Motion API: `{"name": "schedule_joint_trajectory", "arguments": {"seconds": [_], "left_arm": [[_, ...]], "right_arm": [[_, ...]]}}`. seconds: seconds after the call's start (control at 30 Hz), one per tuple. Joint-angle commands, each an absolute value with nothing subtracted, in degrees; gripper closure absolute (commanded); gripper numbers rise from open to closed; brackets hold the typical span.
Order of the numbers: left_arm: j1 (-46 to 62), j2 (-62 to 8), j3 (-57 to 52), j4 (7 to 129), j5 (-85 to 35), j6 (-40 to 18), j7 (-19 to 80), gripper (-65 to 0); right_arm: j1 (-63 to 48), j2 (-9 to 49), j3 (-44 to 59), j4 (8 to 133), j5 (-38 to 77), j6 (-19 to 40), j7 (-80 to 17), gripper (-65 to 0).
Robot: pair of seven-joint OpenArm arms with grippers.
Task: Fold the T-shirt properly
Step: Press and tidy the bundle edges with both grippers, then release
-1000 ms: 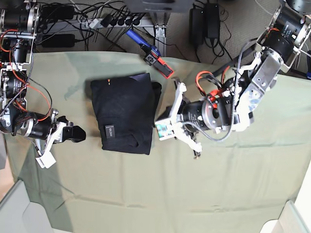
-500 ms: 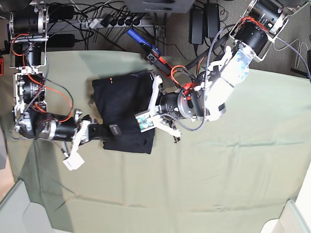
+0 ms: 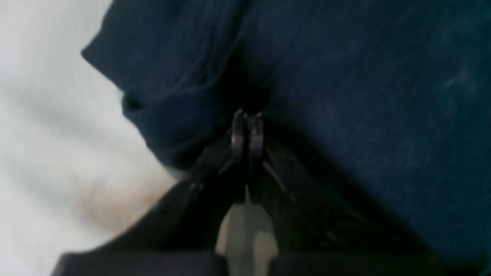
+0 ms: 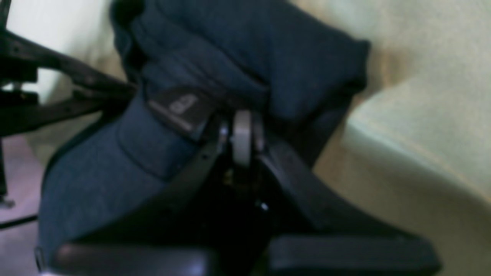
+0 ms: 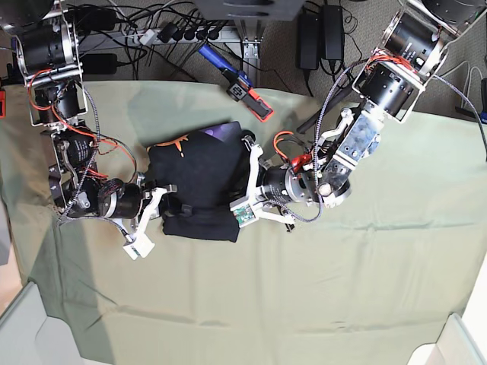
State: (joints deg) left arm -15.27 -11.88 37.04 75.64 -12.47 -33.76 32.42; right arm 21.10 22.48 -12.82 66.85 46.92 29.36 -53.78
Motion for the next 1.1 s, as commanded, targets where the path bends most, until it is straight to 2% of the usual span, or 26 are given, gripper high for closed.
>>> {"name": "schedule_joint_trajectory", "arguments": {"seconds": [0.0, 0.23, 0.37, 0.63, 0.97, 1.07], "left_arm": [[-16.4, -11.27, 36.77, 75.35, -10.7, -33.89, 32.47, 0.0], [-17.19, -10.13, 36.77, 74.04, -8.93, -33.87, 30.17, 0.0], [-17.3, -10.17, 36.77, 74.78, -9.04, -33.8, 32.93, 0.0], [-16.8, -11.64, 36.77, 90.17, -14.28, -33.8, 43.2, 0.0], [-16.71, -17.39, 36.67, 98.59, -14.37, -32.03, 46.78, 0.0], [-16.1, -20.86, 36.47, 101.56, -14.35, -28.95, 47.09, 0.0]], "right_arm": [[21.74, 22.44, -12.88, 66.26, 44.64, 34.54, -53.71, 0.0], [22.22, 22.02, -12.88, 65.78, 42.44, 34.5, -52.51, 0.0], [22.37, 22.04, -12.69, 66.65, 43.51, 34.5, -52.62, 0.0], [22.33, 22.0, -9.41, 75.48, 48.84, 34.52, -56.69, 0.0], [22.13, 22.13, 3.22, 82.85, 48.49, 34.52, -60.14, 0.0], [20.99, 23.24, 8.32, 84.03, 48.95, 34.52, -61.39, 0.0]]}}
